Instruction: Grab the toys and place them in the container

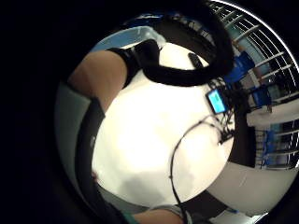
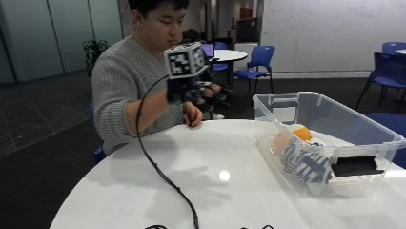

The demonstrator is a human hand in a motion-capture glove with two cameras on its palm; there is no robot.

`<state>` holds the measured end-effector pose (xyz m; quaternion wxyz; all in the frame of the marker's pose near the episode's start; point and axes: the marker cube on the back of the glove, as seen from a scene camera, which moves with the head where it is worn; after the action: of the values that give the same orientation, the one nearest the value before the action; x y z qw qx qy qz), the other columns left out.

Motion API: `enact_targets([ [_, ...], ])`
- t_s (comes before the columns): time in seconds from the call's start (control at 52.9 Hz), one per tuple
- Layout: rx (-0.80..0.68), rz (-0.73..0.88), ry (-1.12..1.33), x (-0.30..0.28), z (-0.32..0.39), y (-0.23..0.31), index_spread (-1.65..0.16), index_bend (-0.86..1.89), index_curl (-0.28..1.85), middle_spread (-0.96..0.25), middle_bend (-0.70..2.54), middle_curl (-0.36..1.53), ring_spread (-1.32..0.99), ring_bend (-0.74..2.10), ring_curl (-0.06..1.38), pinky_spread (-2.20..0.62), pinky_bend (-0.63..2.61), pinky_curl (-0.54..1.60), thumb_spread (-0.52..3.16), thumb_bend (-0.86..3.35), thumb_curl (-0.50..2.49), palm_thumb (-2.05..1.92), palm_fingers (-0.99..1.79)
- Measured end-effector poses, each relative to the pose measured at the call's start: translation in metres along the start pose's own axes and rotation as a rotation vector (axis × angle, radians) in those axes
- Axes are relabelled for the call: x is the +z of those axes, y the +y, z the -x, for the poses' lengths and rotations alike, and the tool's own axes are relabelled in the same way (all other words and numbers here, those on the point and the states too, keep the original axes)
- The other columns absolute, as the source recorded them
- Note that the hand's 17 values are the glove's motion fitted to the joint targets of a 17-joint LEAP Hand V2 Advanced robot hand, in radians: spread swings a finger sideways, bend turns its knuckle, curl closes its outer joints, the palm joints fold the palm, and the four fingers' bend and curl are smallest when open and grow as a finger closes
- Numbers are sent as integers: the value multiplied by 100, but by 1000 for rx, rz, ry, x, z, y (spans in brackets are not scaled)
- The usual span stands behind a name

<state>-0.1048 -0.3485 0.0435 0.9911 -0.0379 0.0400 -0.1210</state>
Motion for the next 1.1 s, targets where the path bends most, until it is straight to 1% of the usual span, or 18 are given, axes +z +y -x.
enact_targets([
  [0.113, 70, -61, 82, 15, 17, 77, -39, 19, 55, -14, 15, 31, -7, 25, 41, 4, 113, 31, 137, -2, 33, 7, -2],
  [0.302, 199, -102, 24, 24, 24, 151, -39, 20, 53, -14, 17, 31, -7, 27, 42, 3, 111, 30, 138, -1, 32, 5, 0],
  [0.454, 266, -254, 22, 47, 46, 217, -39, 20, 53, -13, 18, 31, -7, 28, 42, 3, 107, 30, 140, -1, 31, 5, 3],
  [0.51, 309, -250, 9, 69, 54, 241, -39, 20, 52, -14, 19, 32, -8, 30, 42, 3, 104, 29, 140, -1, 31, 4, 6],
  [0.624, 395, -162, -1, 118, 72, 287, -38, 21, 53, -14, 19, 32, -9, 32, 42, 3, 100, 28, 144, 0, 31, 7, 7],
  [0.756, 452, -81, -114, 142, 77, 307, -38, 23, 54, -14, 18, 33, -9, 28, 42, 3, 97, 28, 147, 1, 31, 10, 3],
  [0.888, 438, -88, -38, 142, 78, 305, -38, 24, 53, -13, 17, 33, -8, 26, 41, 3, 95, 28, 149, 0, 31, 10, 2],
  [1.096, 404, -60, -57, 146, 83, 304, -37, 24, 53, -13, 17, 33, -7, 25, 40, 3, 92, 29, 151, 0, 31, 10, 2],
])
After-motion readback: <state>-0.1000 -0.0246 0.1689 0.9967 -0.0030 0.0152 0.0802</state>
